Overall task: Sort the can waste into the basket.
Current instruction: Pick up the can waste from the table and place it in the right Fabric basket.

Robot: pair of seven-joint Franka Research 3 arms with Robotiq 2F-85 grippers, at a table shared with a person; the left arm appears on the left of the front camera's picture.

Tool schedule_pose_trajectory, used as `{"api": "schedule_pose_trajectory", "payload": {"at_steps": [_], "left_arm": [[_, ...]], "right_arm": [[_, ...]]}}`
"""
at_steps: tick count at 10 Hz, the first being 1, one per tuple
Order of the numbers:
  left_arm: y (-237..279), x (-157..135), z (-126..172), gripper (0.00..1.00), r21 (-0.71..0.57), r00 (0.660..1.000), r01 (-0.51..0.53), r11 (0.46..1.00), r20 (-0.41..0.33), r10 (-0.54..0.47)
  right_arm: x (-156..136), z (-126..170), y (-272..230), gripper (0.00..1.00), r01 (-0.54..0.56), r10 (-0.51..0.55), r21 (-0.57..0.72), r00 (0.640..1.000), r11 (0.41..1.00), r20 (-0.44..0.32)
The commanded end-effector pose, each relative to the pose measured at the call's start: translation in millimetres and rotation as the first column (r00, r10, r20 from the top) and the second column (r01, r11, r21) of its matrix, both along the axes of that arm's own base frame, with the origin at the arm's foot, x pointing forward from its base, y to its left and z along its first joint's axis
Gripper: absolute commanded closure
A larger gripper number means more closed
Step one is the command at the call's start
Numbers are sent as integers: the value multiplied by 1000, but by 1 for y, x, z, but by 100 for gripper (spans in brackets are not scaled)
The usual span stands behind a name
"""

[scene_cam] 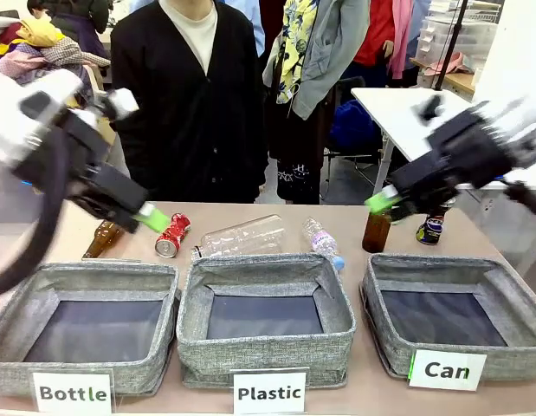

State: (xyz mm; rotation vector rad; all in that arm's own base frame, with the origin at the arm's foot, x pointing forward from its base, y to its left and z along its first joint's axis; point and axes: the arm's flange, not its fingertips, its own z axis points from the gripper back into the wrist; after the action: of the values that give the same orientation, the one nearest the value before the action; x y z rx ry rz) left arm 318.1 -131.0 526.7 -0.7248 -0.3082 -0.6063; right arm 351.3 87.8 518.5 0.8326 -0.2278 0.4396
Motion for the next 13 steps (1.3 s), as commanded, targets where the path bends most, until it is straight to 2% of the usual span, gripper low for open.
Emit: {"api": "schedule_pose_trajectory", "payload": {"at_steps": [1, 3, 4, 5, 7, 8, 9, 10, 13], "left_arm": [[80, 6, -5, 0, -112, 996, -62, 992, -76, 54], [165, 7, -24, 0, -321, 968, -234, 918, -162, 190], [209, 1, -42, 0, -432, 937, -345, 833, -206, 282], [228, -9, -54, 0, -499, 922, -388, 775, -215, 323], [244, -22, -75, 0, -541, 856, -514, 666, -275, 437], [226, -28, -79, 0, -537, 823, -562, 629, -290, 488], [211, -27, -75, 0, -507, 795, -599, 620, -284, 536], [280, -6, -61, 0, -530, 835, -549, 646, -307, 457], [280, -6, -61, 0, -530, 835, -549, 646, -307, 457]], "right_arm": [[-2, -11, -73, 0, 130, -121, 106, 989, 986, -87], [-21, -34, -156, 0, 345, -316, 231, 936, 910, -155], [-30, -52, -196, 0, 448, -398, 292, 892, 845, -215], [-39, -66, -223, 0, 514, -452, 320, 856, 796, -249], [-51, -91, -260, 0, 625, -540, 332, 779, 706, -319], [-54, -100, -268, 0, 676, -585, 318, 736, 665, -342], [-53, -99, -261, 0, 703, -642, 266, 711, 660, -286], [-59, -95, -278, 0, 664, -567, 290, 743, 689, -355], [-59, -95, -278, 0, 664, -567, 290, 743, 689, -355]]}}
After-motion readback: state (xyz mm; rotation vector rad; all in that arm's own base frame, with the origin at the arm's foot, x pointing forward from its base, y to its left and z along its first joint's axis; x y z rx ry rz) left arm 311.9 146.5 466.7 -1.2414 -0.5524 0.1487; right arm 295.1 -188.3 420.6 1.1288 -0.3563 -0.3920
